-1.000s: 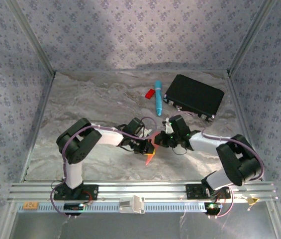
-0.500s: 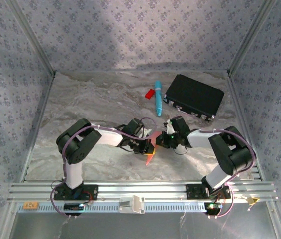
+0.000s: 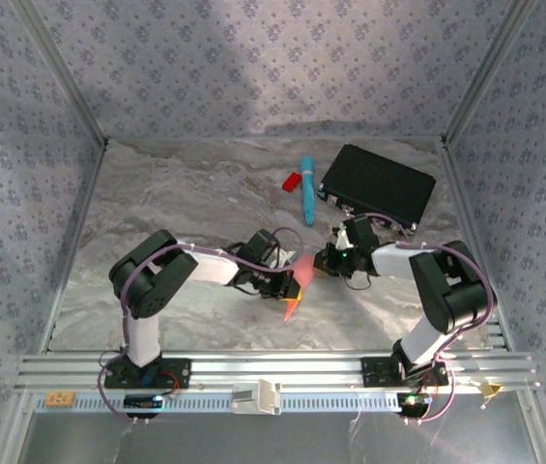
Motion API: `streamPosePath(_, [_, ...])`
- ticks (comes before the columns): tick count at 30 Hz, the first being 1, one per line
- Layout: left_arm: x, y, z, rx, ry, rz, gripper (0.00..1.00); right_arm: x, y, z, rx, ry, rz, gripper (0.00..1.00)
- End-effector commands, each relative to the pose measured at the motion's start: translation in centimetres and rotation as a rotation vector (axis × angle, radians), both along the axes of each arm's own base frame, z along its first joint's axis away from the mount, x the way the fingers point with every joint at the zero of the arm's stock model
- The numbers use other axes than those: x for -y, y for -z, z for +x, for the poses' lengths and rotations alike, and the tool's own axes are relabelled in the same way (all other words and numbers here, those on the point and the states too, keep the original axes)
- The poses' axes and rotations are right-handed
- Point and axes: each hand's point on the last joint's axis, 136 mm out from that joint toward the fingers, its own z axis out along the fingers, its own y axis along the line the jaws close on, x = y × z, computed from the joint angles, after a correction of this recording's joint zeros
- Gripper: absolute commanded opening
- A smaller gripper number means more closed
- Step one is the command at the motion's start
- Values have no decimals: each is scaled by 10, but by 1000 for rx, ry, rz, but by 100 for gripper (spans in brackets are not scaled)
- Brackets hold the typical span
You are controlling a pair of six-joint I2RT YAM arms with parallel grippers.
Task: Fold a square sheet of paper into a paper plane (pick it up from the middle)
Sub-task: Fold the wing for the fifth time at the center of the table.
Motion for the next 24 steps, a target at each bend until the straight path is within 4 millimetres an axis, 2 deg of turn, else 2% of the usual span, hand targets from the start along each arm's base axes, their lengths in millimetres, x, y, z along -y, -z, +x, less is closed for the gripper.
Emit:
streamPosePath(1, [-44,55,-32,-126,-20,237,0,35,16,18,-10,131,-124,8])
streamPosePath(11, [-44,56,-33,-131,-19,239,0,48,12,32,-13,174,-117,8])
streamPosePath(17, [-44,56,-32,-130,-21,239,0,49,-9,36,22,165,-156,8])
streamPosePath(24, [-43,54,-32,-128,-22,237,0,39,-45,28,136,153,-102,10])
